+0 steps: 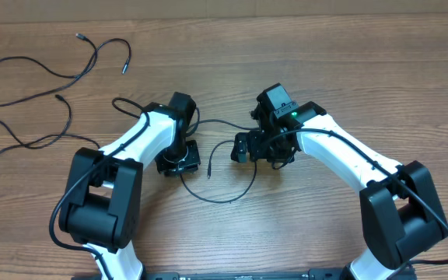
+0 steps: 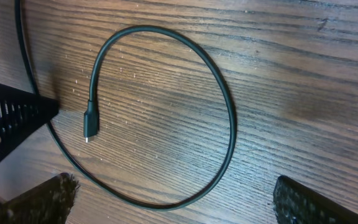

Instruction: Untangle cables

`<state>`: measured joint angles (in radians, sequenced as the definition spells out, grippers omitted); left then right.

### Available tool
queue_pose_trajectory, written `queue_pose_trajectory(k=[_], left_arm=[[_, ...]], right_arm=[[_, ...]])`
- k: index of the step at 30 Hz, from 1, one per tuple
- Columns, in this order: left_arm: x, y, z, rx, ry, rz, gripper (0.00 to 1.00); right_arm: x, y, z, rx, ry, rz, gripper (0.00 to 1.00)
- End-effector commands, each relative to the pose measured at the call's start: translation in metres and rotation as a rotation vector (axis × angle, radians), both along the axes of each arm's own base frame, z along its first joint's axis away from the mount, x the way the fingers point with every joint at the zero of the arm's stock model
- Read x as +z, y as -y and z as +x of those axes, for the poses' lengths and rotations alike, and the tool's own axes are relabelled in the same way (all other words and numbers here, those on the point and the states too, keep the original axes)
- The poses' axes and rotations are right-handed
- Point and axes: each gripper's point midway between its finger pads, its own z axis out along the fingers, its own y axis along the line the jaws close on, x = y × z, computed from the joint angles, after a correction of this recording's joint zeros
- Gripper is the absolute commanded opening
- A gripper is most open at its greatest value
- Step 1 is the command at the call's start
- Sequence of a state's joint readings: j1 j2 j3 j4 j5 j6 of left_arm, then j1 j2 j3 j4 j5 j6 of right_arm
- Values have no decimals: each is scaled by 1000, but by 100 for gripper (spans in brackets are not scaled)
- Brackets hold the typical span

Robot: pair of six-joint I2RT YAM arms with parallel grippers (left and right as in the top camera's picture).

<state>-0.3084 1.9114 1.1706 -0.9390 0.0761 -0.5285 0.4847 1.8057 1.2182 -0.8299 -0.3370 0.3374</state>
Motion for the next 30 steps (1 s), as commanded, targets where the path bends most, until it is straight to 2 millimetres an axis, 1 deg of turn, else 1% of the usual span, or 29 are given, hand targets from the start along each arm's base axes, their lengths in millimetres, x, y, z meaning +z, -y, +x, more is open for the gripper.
queue_pose_trajectory(k=[1, 2, 3, 5, 9, 12, 14, 15, 18, 21, 22, 24, 25, 26, 29, 30], left_arm=[[-10, -12, -8, 18, -1, 74, 26], [-12, -13, -9, 18, 0, 75, 26], [-14, -14, -10, 18, 0, 78, 24], [-19, -18, -12, 16, 8, 93, 4], [-25, -26, -12, 11, 30, 133, 4], [-23, -22, -10, 14, 27, 113, 4], [-19, -13, -6, 28, 24, 56, 4], [-14, -5, -1, 38, 23, 6, 4], [0, 9, 15, 86, 35, -103, 4], [5, 6, 25, 167, 45, -126, 4], [7, 6, 28, 204, 39, -165, 4], [9, 5, 30, 234, 31, -208, 4], [10, 4, 31, 244, 29, -221, 4], [12, 3, 33, 269, 19, -261, 4], [18, 5, 35, 305, 3, -348, 4], [20, 6, 36, 314, -1, -374, 4]], right_arm=[[17, -5, 9, -3, 44, 29, 100], [17, -5, 9, -3, 41, 27, 100], [17, -4, 8, -4, 38, 26, 100], [16, -3, 6, -3, 31, 22, 100], [15, -1, 1, -3, 10, 11, 100], [16, -4, -6, 30, -14, 34, 100], [21, -15, -16, 116, -23, 103, 100], [25, -24, -23, 190, -19, 151, 100], [21, -37, -31, 284, 24, 153, 100], [14, -51, -38, 334, 65, 150, 100], [9, -61, -44, 373, 96, 143, 100], [3, -73, -49, 416, 147, 124, 100], [2, -76, -51, 426, 159, 121, 100], [2, -89, -54, 460, 207, 126, 100], [5, -113, -58, 509, 281, 168, 100], [5, -117, -59, 518, 299, 175, 100]])
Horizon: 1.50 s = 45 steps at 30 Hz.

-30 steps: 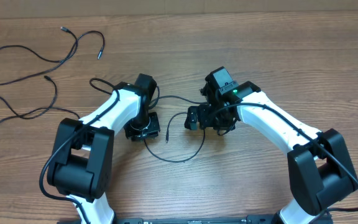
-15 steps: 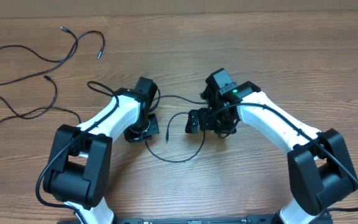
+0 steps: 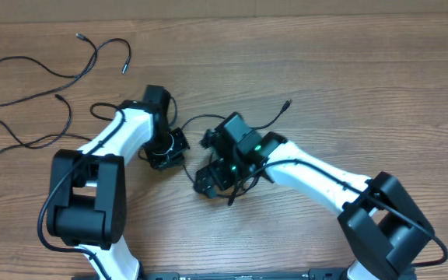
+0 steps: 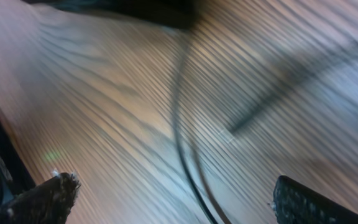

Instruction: Untangle cables

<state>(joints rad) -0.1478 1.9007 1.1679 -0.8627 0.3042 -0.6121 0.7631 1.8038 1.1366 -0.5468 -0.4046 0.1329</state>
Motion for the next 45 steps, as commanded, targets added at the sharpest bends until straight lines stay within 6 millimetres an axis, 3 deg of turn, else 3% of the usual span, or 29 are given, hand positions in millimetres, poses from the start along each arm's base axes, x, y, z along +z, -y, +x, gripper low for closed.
queue_pose_trajectory(k=[1, 5, 20, 22, 24, 30, 32, 35, 37, 39, 45], left_arm=[[14, 13, 11, 63, -7, -170, 4], [20, 16, 12, 84, -13, -241, 4], [29, 30, 12, 86, -21, -340, 4], [32, 33, 13, 86, -20, -364, 4], [34, 36, 13, 86, -22, -382, 4], [36, 39, 13, 86, -24, -404, 4], [36, 39, 12, 85, -25, -403, 4], [36, 39, 12, 86, -25, -403, 4], [36, 38, 12, 85, -24, -401, 4], [35, 38, 12, 85, -24, -398, 4], [33, 35, 11, 65, -16, -378, 4]], right_arm=[[5, -17, -5, 46, 97, 26, 100], [-4, -28, -5, 52, 195, 6, 100], [-19, -20, -7, 38, 193, -30, 96], [-19, -19, -7, 38, 192, -31, 87], [-19, -20, -7, 25, 185, -29, 62], [-19, -20, -8, 11, 173, -25, 58], [-19, -20, -8, 11, 173, -25, 49], [-19, -20, -8, -7, 161, -24, 25], [-17, -21, -7, -30, 148, -20, 19], [-12, -25, -5, -70, 127, -6, 4], [10, -41, -7, -40, 98, 65, 4]])
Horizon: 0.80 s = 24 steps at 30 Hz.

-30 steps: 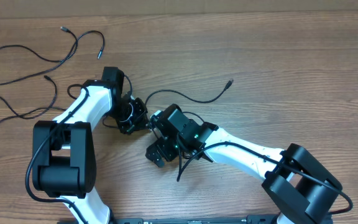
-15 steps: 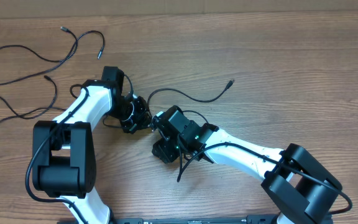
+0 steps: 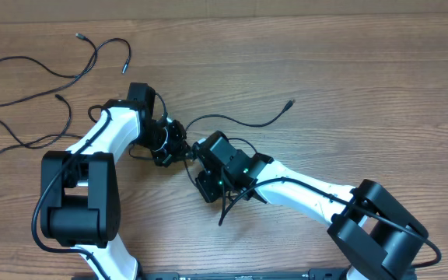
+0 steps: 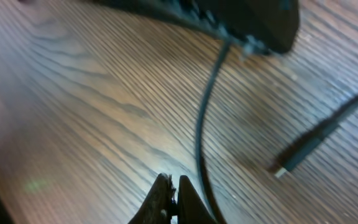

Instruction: Untangle cables

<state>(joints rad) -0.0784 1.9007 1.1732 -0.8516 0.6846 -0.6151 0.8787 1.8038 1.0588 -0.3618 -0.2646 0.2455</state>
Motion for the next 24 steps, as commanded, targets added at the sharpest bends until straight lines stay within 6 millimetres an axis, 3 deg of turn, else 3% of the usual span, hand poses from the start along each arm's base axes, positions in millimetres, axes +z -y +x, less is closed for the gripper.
queue_pose_trajectory(k=[1, 2, 3, 5, 7, 9, 11, 16, 24], left_arm=[[-1, -3, 4, -10, 9, 20, 4], [-2, -5, 3, -12, 8, 36, 5], [-6, -10, 3, -17, 10, 67, 4], [-22, -37, -7, -41, -20, 261, 4], [-29, -57, -17, -71, -47, 410, 9], [-33, -68, -21, -102, -53, 510, 27], [-34, -69, -23, -128, -45, 557, 34], [-35, -59, -19, -156, -9, 583, 38], [-37, -42, -10, -141, 46, 612, 40]], right_arm=[[24, -15, 7, -1, -2, 61, 4], [23, -11, 9, -12, -1, 48, 6], [21, -8, 10, -22, 0, 33, 15], [14, 10, 18, -67, -12, -23, 58], [11, 20, 23, -91, -26, -38, 73], [10, 29, 31, -122, -36, -46, 85], [10, 38, 41, -172, -50, -45, 97], [8, 57, 55, -257, -99, -41, 100], [4, 68, 50, -270, -143, -72, 100]])
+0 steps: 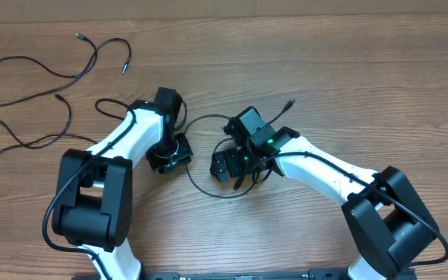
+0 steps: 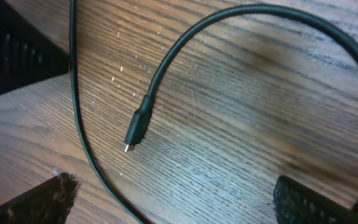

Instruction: Untangle cables

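Note:
A thin black cable (image 1: 202, 118) runs from my left gripper (image 1: 169, 159) in an arc over the table, with a loop (image 1: 208, 194) below my right gripper (image 1: 225, 167) and a far plug (image 1: 288, 102). The left gripper appears shut on the cable. In the right wrist view my right gripper (image 2: 176, 186) stands wide open over bare wood, its fingertips (image 2: 64, 190) clear of the cable. The cable's near plug (image 2: 135, 129) lies between and ahead of them, and the loop (image 2: 229, 15) curves round it. The left gripper (image 2: 11, 62) shows dark at the upper left, against the cable.
Two other black cables lie at the far left of the table, one long winding one (image 1: 37, 71) and one below it (image 1: 26, 142). Wooden tabletop (image 1: 348, 70) stretches to the right and back.
My right gripper was shut down by the cable; now it is open and has shifted right. The left gripper has moved right and nearer, and the cable forms a loop again.
First both grippers stood mid-table, the right one open over a cable loop with its plug inside. Then both were further left, the loop pulled out. Then the right gripper was shut low at the cable. Now both are back near the middle, right one open.

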`<state>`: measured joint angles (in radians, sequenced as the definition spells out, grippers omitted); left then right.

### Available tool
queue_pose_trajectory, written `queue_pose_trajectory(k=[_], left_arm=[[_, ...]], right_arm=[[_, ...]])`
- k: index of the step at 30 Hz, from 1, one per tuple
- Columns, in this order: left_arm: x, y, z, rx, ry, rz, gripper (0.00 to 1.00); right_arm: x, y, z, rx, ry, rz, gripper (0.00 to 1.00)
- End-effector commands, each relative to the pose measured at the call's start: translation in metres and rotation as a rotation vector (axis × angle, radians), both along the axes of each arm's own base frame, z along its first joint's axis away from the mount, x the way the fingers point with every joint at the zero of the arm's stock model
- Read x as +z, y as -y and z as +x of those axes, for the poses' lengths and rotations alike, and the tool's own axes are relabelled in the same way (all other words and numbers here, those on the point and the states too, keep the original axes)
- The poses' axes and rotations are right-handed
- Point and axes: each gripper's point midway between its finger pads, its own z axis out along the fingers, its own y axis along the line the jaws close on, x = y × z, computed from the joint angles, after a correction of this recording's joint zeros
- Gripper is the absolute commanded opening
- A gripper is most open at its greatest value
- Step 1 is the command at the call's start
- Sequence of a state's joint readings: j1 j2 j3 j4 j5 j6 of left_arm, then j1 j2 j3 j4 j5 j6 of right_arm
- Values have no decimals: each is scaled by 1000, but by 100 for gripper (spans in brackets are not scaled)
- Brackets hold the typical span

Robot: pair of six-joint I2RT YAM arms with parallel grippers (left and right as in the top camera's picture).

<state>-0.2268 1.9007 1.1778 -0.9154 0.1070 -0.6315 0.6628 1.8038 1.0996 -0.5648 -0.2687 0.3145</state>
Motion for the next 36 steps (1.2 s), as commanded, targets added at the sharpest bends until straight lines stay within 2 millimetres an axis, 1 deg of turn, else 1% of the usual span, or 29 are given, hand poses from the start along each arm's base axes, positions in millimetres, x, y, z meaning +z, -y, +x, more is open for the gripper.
queue_pose_trajectory(k=[1, 4, 8, 10, 12, 15, 17, 22, 23, 25, 26, 30, 31, 32, 36], left_arm=[[-1, 5, 8, -2, 30, 26, 41], [-1, 11, 8, -17, 37, 22, 43], [-1, 13, 8, -24, 42, 22, 41], [-1, 11, 9, -24, 44, 32, 40], [-2, 5, 9, -26, 50, 66, 37], [-5, -3, 7, -31, 51, 116, 38], [-8, -5, 3, -35, 47, 135, 38], [-19, 0, -1, -56, 60, 131, 38], [-21, 1, -3, -59, 61, 130, 35], [-25, 0, -6, -59, 57, 131, 21], [-26, -1, -7, -59, 56, 132, 17], [-31, -2, -12, -57, 53, 133, 12], [-32, -2, -12, -47, 53, 133, 7], [-32, -2, -12, -41, 52, 133, 4], [-32, 4, -11, -37, 56, 100, 4]], right_arm=[[11, -7, 4, 1, 15, 30, 100], [11, -7, 4, 1, 14, 31, 100], [11, -7, 4, 1, 14, 31, 100], [11, -7, 4, 1, 14, 31, 100], [11, -8, 4, 3, 12, 33, 100], [11, -8, 3, 4, 9, 36, 100], [12, -10, 2, 8, 5, 43, 100], [15, -15, -1, 23, -12, 76, 100], [15, -15, -2, 23, -13, 76, 100], [14, -14, -2, 23, -16, 73, 100], [14, -14, -3, 23, -18, 72, 100], [12, -11, -9, 30, -43, 59, 100], [11, -10, -11, 33, -54, 56, 100], [11, -9, -15, 41, -67, 55, 100], [10, -11, -24, 84, -87, 58, 100]])
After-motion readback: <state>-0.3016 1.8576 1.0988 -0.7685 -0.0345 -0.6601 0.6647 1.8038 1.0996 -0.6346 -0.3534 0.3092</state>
